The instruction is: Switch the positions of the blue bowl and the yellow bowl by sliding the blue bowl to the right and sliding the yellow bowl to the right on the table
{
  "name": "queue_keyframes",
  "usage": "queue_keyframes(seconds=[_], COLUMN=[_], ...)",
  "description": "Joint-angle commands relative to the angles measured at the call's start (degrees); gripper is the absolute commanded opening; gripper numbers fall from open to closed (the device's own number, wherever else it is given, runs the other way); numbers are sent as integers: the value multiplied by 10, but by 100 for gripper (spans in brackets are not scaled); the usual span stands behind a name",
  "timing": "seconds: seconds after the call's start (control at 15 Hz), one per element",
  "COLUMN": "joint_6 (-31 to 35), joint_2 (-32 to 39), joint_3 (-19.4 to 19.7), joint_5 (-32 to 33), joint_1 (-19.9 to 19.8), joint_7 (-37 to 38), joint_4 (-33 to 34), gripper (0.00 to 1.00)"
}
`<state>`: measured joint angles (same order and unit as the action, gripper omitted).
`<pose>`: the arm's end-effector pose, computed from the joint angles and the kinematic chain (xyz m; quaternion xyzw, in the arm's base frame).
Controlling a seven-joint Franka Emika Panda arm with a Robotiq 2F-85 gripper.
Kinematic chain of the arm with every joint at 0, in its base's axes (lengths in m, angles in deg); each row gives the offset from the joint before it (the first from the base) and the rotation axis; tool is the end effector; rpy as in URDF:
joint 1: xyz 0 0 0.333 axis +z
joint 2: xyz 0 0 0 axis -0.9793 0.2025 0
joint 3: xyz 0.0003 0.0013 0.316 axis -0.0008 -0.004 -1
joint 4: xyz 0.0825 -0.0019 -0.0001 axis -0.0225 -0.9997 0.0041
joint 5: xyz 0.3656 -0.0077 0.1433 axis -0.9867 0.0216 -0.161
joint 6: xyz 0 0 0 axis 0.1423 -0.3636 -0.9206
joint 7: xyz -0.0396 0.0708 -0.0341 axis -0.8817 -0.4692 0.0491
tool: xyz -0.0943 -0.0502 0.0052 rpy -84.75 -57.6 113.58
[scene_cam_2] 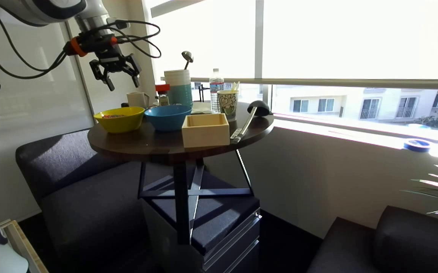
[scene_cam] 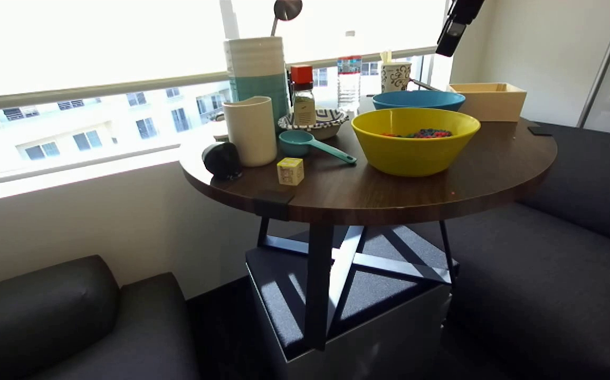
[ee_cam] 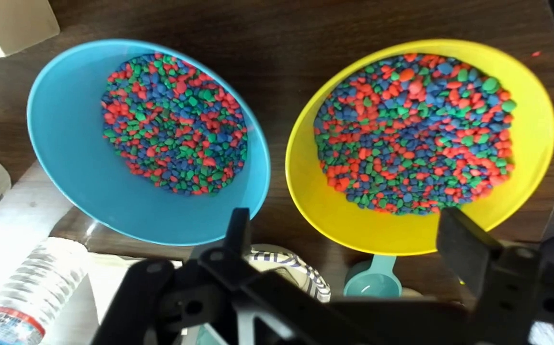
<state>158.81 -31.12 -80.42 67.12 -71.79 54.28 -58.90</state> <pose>0.4126 0.0546 0.5281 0.9472 0.2769 0.1607 0.0151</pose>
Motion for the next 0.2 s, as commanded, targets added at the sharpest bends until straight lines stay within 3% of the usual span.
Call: queue_keyframes(seconds=[0.0,0.13], joint_6=[-1,-1], joint_2=[2,4], joint_3=[12,13], joint_5=[7,7], joint_1=[12,12], joint_7=[6,5], joint_4=[1,1], gripper=[100,100])
